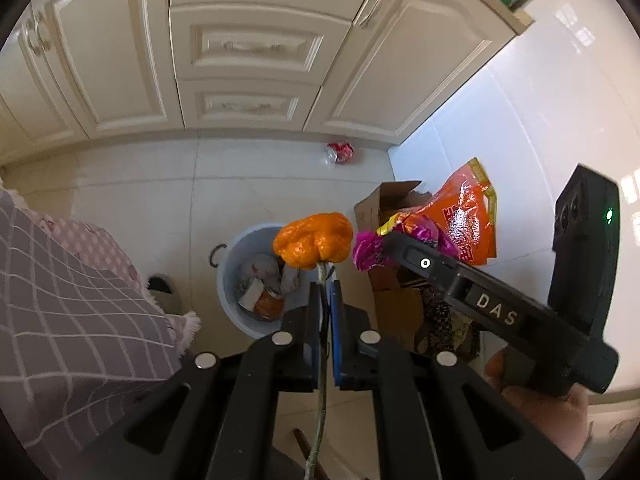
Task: Collect trash
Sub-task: 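Carry the flower and pink bag with both tools over the blue bin, then open both tools to drop the flower and pink bag into the bin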
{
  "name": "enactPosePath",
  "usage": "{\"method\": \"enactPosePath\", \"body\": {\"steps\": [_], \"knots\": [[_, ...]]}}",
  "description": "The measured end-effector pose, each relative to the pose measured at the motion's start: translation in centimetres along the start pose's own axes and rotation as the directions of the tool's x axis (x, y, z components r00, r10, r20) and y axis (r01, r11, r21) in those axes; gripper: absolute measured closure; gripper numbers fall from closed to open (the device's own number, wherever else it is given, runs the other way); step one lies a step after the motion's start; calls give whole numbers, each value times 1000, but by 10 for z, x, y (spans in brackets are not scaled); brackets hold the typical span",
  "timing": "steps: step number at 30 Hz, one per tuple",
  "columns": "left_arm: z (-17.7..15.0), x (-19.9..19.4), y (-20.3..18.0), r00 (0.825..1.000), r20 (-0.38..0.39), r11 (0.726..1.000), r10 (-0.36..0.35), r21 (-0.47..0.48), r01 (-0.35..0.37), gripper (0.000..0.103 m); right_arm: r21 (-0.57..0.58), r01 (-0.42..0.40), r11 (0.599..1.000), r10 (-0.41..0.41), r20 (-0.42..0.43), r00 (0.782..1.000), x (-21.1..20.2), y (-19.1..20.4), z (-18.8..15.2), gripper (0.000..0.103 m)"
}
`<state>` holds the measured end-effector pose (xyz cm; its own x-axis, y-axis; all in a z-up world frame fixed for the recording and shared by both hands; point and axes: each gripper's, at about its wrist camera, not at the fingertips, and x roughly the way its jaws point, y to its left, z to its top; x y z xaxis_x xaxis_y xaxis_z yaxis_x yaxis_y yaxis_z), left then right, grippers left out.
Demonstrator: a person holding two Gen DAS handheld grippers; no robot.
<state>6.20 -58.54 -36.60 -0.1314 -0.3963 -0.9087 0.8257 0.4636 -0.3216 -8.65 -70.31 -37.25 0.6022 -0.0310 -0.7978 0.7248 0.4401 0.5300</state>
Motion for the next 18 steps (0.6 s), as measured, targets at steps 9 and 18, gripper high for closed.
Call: {"method": "enactPosePath", "body": {"steps": [9,18], "knots": [[19,19,17,1000,-6,995,-24,-94,23,33,62,-6,998,6,9,1000,10,-14,6,27],[19,-11,21,995,74,993,74,-96,-66,15,73,47,996,-51,50,997,-3,-17,3,6]]}}
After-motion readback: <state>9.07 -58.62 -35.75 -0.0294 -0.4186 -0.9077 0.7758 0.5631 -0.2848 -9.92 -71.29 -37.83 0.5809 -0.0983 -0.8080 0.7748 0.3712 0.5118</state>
